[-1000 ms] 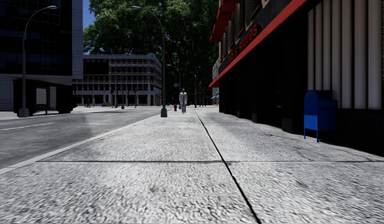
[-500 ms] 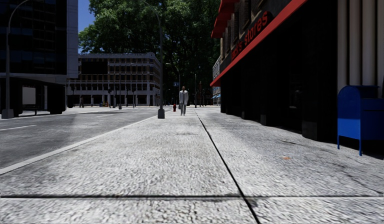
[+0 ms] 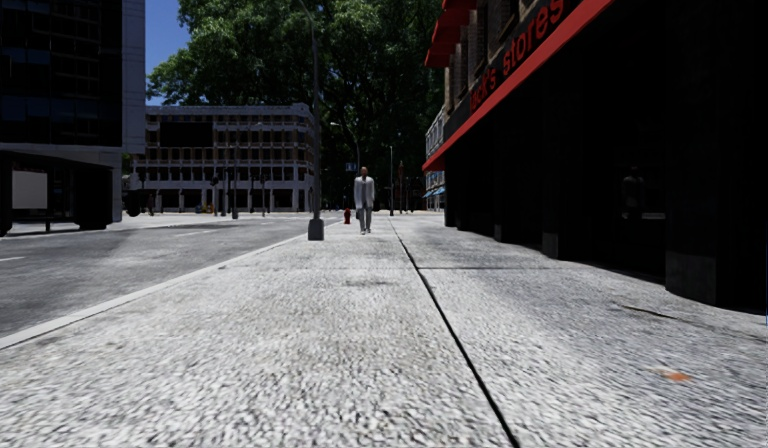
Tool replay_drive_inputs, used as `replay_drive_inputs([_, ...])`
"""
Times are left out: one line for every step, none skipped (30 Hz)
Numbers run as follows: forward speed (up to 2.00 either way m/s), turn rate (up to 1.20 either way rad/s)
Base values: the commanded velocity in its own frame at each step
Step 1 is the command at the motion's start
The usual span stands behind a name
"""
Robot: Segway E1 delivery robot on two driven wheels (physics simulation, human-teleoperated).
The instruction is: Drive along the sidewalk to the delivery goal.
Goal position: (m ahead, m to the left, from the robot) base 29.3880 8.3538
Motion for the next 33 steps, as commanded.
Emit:
replay_drive_inputs([2.00,0.00])
replay_drive_inputs([2.00,-0.03])
replay_drive_inputs([2.00,-0.09])
replay_drive_inputs([2.00,-0.10])
replay_drive_inputs([2.00,-0.10])
replay_drive_inputs([2.00,-0.10])
replay_drive_inputs([2.00,-0.23])
replay_drive_inputs([2.00,-0.23])
replay_drive_inputs([2.00,-0.25])
replay_drive_inputs([2.00,-0.28])
replay_drive_inputs([2.00,-0.31])
replay_drive_inputs([2.00,-0.33])
replay_drive_inputs([2.00,-0.33])
replay_drive_inputs([2.00,-0.34])
replay_drive_inputs([2.00,-0.38])
replay_drive_inputs([2.00,-0.39])
replay_drive_inputs([2.00,-0.39])
replay_drive_inputs([2.00,-0.39])
replay_drive_inputs([2.00,-0.40])
replay_drive_inputs([2.00,-0.42])
replay_drive_inputs([2.00,-0.42])
replay_drive_inputs([2.00,-0.43])
replay_drive_inputs([2.00,-0.43])
replay_drive_inputs([2.00,-0.43])
replay_drive_inputs([2.00,-0.43])
replay_drive_inputs([2.00,-0.43])
replay_drive_inputs([2.00,-0.41])
replay_drive_inputs([2.00,-0.41])
replay_drive_inputs([2.00,-0.29])
replay_drive_inputs([2.00,0.00])
replay_drive_inputs([2.00,0.00])
replay_drive_inputs([2.00,0.00])
replay_drive_inputs([2.00,0.00])
